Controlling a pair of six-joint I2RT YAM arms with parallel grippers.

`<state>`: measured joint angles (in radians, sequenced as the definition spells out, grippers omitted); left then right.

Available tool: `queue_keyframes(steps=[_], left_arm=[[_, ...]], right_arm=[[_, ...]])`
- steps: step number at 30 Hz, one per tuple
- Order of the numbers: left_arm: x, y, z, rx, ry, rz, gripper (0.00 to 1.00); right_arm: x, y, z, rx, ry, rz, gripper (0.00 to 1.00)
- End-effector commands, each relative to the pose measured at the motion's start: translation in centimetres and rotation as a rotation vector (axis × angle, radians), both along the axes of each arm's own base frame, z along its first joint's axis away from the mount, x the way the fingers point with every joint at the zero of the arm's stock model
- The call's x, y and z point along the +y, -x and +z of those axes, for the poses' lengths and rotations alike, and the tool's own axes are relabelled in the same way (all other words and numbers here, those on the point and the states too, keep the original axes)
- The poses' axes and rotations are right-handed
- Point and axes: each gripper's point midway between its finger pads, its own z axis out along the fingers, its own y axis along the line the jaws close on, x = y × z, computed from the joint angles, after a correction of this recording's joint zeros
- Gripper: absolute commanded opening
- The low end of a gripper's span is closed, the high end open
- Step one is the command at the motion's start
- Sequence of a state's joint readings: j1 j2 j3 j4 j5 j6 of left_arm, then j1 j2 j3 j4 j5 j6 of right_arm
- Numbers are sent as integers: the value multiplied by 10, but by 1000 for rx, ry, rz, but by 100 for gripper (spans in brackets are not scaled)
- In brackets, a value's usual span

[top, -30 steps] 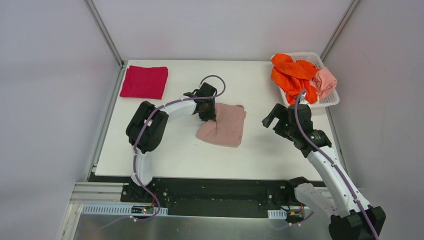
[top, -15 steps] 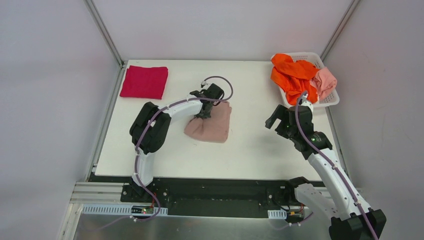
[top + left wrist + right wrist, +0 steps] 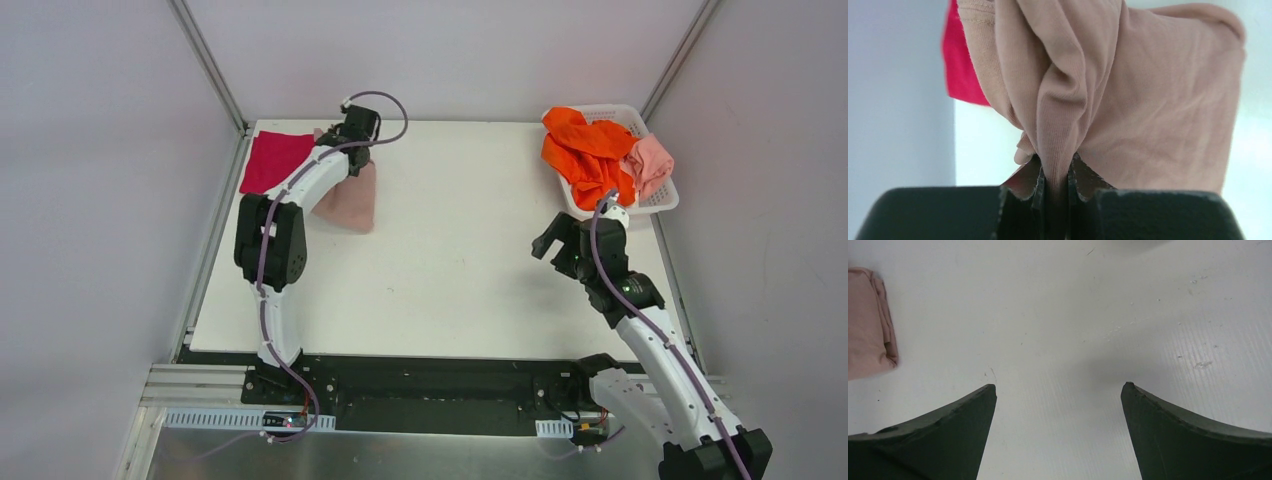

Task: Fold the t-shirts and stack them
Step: Put the neatly folded tshirt into the corner of the board with the left arm

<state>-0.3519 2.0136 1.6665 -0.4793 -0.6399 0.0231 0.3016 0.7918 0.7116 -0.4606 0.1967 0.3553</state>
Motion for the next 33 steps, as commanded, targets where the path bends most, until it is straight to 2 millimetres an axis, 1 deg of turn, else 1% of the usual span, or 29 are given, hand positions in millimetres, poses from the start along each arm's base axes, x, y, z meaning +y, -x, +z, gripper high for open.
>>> queue_keyframes(steps=[1,2,4,7,11,14,18,25,33], left_arm=[[38,-41,47,-105,-93,2,0],[44,-48,51,-123,-94,2,0],[55,-63,54,-155,-83,-11,0],[62,-79,55,-179,-20,-47,0],[60,-92,61,-198,16,-103,0],[56,-98,72,-225,16,-132,0],[54,-102,86,-258,39,-153,0],[51,-97,111,-309,67,-165,0],[47,-92,139,-347,71,-217,0]], right_arm=[[2,-10,5,-55,-1,5,100],[2,-11,4,-49,-1,7,100],[2,-11,1,-41,4,6,100],[-1,-13,-2,-33,25,-4,100],[-5,-17,-5,-27,48,-17,100],[-4,-19,-9,-17,55,-15,100],[-4,-21,-12,-7,63,-14,99],[-6,-24,-16,3,81,-19,100],[-10,-26,-21,12,102,-38,100]])
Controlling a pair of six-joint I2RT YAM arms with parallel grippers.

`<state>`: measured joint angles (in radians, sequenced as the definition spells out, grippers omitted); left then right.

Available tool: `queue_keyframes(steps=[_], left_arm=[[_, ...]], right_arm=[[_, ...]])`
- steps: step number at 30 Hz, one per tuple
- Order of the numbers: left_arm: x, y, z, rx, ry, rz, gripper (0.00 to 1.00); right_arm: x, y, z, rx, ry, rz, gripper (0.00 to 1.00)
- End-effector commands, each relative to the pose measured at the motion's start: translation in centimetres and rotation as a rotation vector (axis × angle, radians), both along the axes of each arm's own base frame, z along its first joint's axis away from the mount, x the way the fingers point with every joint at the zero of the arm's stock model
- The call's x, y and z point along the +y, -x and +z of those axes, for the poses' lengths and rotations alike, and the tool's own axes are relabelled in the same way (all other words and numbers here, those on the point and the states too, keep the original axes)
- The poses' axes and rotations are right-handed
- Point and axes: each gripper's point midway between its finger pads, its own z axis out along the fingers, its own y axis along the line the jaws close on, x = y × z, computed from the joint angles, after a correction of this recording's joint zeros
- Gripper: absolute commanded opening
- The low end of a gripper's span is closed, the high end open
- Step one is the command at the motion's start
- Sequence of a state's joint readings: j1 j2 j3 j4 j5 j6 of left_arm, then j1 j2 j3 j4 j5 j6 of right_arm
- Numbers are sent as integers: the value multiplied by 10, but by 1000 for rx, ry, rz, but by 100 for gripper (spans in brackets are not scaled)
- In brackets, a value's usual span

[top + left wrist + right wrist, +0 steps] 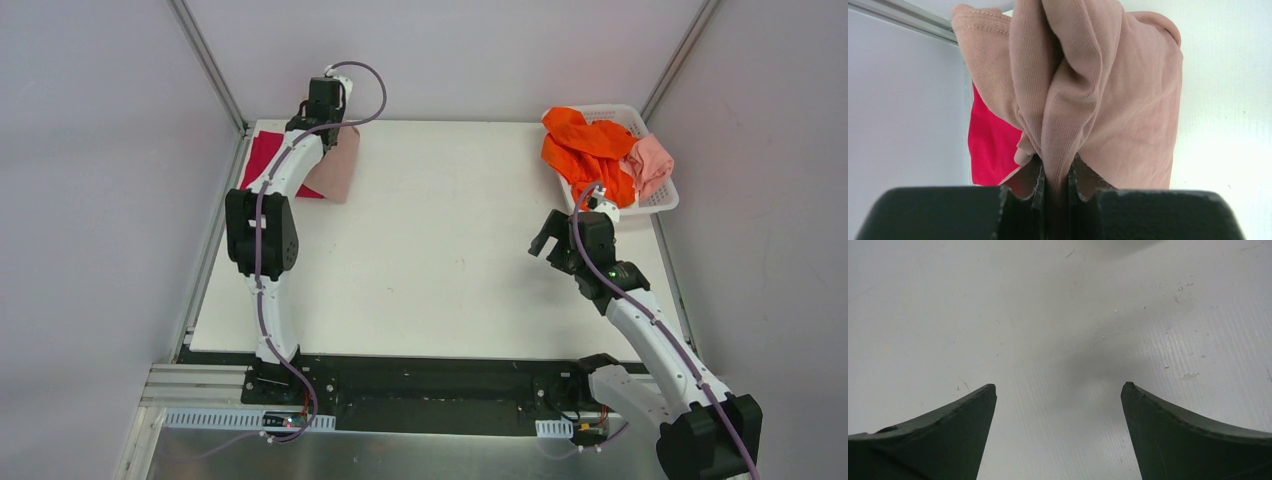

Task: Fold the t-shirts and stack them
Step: Put the neatly folded tshirt into the corner of the board with the left arm

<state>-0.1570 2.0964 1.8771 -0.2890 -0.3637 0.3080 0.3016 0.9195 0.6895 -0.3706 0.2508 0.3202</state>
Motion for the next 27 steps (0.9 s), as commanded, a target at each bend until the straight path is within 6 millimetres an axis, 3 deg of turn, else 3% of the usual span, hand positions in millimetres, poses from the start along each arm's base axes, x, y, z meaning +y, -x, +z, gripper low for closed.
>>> queue_keyframes(steps=[1,8,12,19,27], left_arm=[[-3,2,96,-201,27,-48,0],[-9,17,115,-222,67,-92,0],[-4,20,112,-207,80,-87,0],[19,18,92,-154,103,-48,0],[36,-2,47,-62,172,-103,0]], right_arm=[[-5,-8,5,-35,24,-16,100],[-5,-7,6,-39,25,-19,100],[-6,-7,6,-40,27,-22,100],[-8,-8,5,-35,35,-33,100],[-11,-9,1,-24,54,-47,100]])
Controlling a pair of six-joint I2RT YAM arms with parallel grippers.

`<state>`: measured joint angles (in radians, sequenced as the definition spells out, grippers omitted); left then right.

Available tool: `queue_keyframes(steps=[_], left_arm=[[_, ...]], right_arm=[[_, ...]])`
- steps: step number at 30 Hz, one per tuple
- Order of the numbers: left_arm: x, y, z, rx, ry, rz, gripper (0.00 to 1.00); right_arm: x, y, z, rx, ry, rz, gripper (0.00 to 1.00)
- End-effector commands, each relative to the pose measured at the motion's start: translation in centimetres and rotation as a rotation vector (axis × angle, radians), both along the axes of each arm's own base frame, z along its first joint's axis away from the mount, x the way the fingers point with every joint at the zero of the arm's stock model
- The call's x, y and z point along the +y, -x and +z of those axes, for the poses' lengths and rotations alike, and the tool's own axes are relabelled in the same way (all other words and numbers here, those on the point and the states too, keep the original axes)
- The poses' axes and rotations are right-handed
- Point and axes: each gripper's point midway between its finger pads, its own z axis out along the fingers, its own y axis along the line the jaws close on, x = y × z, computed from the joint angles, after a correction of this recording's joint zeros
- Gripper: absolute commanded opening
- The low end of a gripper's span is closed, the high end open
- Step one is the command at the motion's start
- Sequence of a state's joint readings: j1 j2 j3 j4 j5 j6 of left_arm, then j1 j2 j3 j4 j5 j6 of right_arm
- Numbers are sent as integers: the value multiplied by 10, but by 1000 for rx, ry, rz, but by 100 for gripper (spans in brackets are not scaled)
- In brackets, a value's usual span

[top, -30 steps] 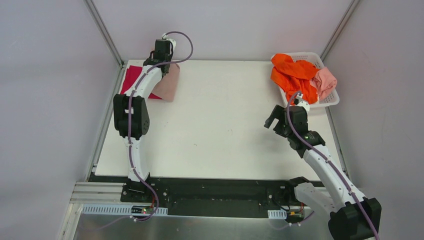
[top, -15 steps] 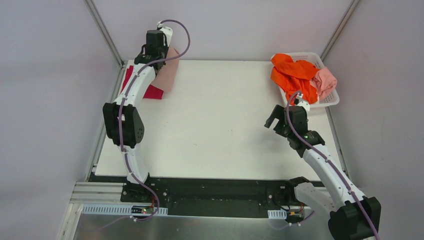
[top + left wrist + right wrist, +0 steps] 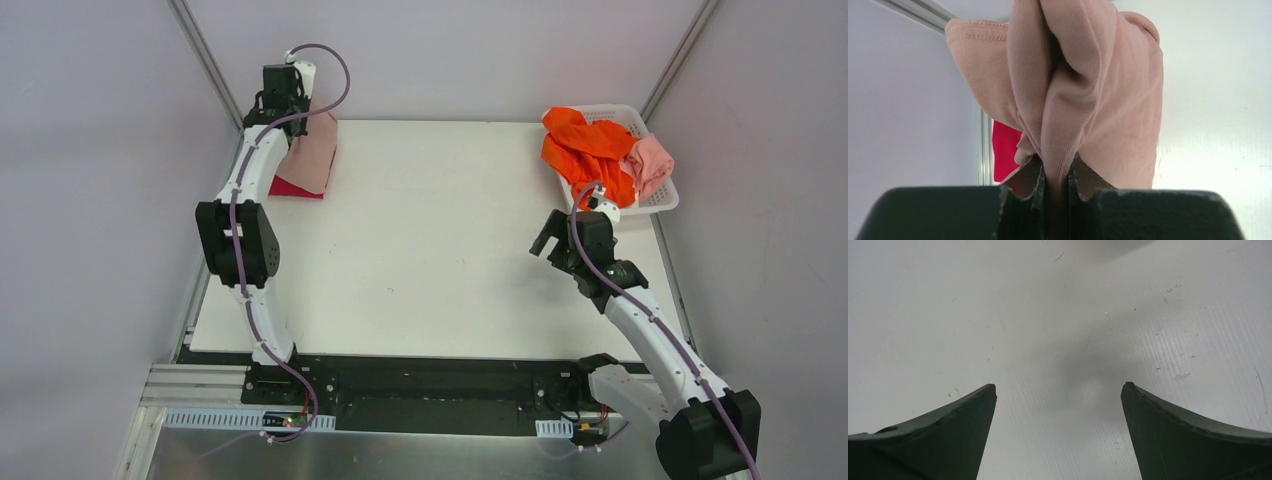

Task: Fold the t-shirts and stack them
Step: Put the neatly folded tshirt into the corner of the board with the left arm

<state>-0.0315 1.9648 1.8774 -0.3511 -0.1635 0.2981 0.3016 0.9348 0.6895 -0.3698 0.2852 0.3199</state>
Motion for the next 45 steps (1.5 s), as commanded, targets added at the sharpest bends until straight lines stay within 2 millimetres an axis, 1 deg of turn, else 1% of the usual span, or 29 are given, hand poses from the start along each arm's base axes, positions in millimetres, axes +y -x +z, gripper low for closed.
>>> queue_keyframes(steps=[1,2,3,4,8,13,19,21,24,25,26,28,29,32,33,37,38,39,41,42,45], left_arm=[[-5,-20,-12,7,48,-82,0],[-8,-22,-18,18,56,-93,0],[3,-23,-21,22,65,-75,0],[10,-25,-25,27,72,-57,0],[27,-30,-32,28,96,-8,0],[46,-40,-41,27,84,69,0],[60,-45,-58,40,75,150,0],[61,-46,-64,48,83,157,1],[65,-49,-71,51,101,174,7],[67,-50,-72,49,106,188,10],[70,-50,-76,51,108,201,14],[78,-50,-77,46,102,241,20],[82,-50,-78,45,100,258,25],[86,-49,-78,41,96,285,55],[87,-49,-76,37,99,290,62],[84,-50,-71,24,119,282,71],[84,-50,-70,20,122,285,76],[86,-50,-68,14,118,298,85],[90,-49,-63,4,106,319,96],[91,-48,-60,-1,102,326,99],[90,-47,-49,-26,125,338,99]], right_arm=[[-6,-8,4,-30,30,-23,100],[-6,-9,4,-29,31,-25,100],[-6,-9,3,-26,32,-25,100],[-6,-9,3,-22,32,-23,100],[-6,-9,3,-20,34,-26,100],[-5,-10,3,-18,33,-23,100],[-6,-10,3,-18,37,-26,100],[-6,-10,3,-20,37,-26,100],[-5,-11,1,-16,31,-25,100],[-4,-11,1,-14,31,-22,100],[-4,-11,2,-15,30,-24,100],[-5,-11,1,-15,32,-24,100],[-5,-11,1,-15,32,-24,100],[-4,-12,1,-13,30,-24,100],[-4,-12,1,-11,30,-23,100],[-3,-12,0,-6,27,-19,100],[-3,-12,0,-4,26,-19,100],[-3,-12,0,-5,26,-20,100],[-3,-11,2,-6,27,-22,100],[-4,-10,2,-7,28,-23,100],[-4,-10,3,-15,24,-24,100]])
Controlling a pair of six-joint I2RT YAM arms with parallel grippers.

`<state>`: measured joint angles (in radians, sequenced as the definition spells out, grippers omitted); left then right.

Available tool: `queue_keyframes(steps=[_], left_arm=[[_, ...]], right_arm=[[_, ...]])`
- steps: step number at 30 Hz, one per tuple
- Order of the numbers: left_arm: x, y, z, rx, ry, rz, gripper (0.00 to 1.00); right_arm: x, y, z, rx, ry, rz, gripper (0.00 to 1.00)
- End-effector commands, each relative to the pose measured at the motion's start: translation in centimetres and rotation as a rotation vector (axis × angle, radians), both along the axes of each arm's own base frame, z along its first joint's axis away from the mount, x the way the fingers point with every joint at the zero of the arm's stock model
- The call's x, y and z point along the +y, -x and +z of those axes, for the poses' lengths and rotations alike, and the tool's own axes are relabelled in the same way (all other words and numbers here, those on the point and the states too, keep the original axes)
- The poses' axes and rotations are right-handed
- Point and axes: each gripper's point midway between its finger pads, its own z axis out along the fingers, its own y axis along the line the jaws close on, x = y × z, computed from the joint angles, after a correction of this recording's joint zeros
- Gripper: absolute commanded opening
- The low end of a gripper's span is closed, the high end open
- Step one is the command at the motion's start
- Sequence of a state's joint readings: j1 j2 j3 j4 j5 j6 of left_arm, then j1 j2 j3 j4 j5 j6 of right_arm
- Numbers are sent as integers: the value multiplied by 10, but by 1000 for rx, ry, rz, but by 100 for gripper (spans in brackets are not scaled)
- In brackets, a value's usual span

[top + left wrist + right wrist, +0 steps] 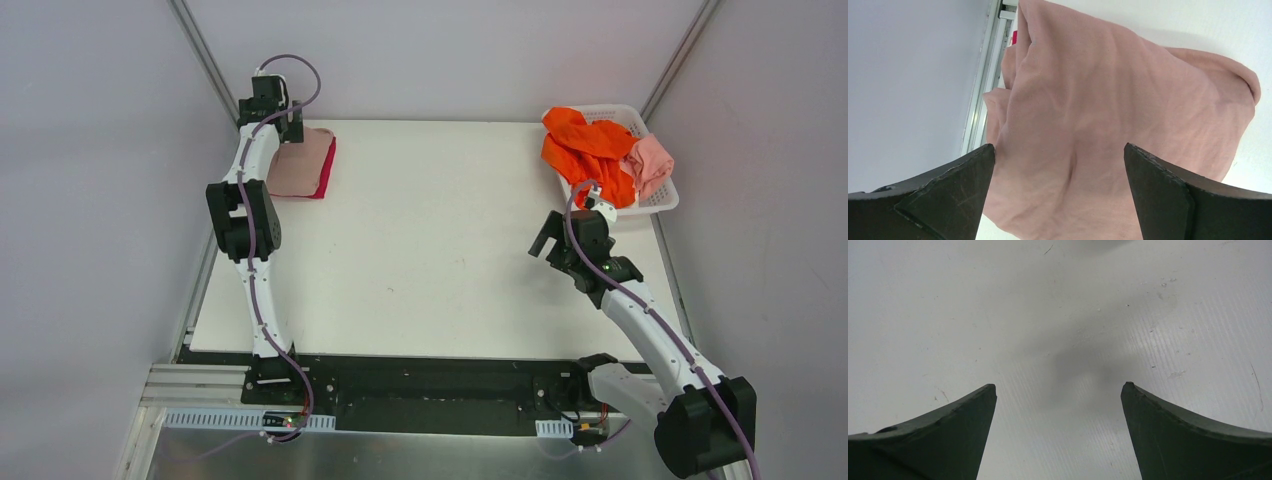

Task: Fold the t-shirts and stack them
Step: Put the neatly folded tshirt into the corner of the board with the left arm

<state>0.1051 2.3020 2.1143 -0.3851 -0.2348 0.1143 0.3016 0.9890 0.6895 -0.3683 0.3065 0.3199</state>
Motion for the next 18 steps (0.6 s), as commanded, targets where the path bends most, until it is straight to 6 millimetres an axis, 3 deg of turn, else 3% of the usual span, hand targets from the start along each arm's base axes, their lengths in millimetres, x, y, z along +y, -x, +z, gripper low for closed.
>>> queue_keyframes(steps=[1,4,9,18], left_arm=[[2,-5,49,-118,16,45,99],[-9,-8,54,-151,86,34,99],[-43,-21,50,-182,256,-75,99],[-30,-24,44,-206,226,3,99]], right_arm=[[0,-9,16,-61,-5,-8,100],[0,-8,16,-60,-7,-11,100],[1,-11,13,-52,-11,-8,100],[2,-12,8,-31,-2,-4,100]])
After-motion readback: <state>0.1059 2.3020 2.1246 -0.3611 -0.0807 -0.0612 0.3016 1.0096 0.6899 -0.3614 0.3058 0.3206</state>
